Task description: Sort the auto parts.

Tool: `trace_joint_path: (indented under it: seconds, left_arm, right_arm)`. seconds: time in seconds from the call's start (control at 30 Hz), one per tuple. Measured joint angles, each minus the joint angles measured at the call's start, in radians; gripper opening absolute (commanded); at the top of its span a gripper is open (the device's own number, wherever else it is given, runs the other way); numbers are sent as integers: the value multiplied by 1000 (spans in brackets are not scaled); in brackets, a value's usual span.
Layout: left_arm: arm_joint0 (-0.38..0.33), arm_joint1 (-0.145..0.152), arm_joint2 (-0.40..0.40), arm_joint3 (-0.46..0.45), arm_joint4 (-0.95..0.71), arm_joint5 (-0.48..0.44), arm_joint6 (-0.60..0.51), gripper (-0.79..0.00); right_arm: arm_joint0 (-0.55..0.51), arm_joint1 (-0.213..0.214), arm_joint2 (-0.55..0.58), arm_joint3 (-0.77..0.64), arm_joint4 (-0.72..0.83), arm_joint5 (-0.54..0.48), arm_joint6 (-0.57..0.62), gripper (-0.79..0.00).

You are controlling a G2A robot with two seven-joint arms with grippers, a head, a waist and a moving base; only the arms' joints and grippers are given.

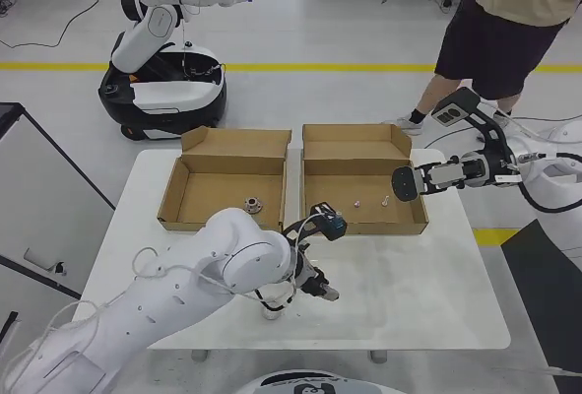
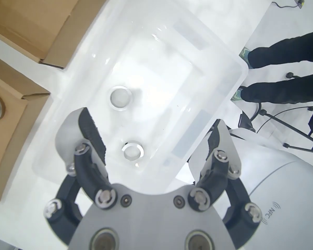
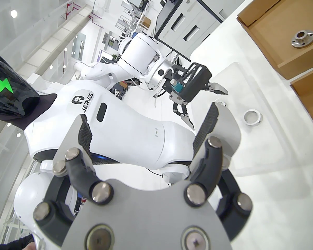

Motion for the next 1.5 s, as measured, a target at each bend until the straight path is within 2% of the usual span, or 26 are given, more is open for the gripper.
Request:
trace_joint_path:
  seconds: [0.27,0.57,0.87,0.93,1.1,1.5]
  left_arm:
    - [-36,-26,89,78,84,4,30,0]
    - [-61,-55,172,149,188,-7,51,-252]
    - [-80,-72,233,166,326,-87,30,-296]
    - [-81,-74,241,163,357,-110,22,-400]
    - [-83,-79,256,166,408,-159,-10,-397]
    - [-81,-118,281,250,446,-164,-7,-397]
  right_arm:
    - [0,0,0,0,0,0,0,0]
    - [0,0,0,0,0,0,0,0]
    - [0,0,0,0,0,0,0,0]
    - [0,0,0,0,0,0,0,0]
    - [0,0,0,0,0,0,0,0]
    - [0,0,0,0,0,0,0,0]
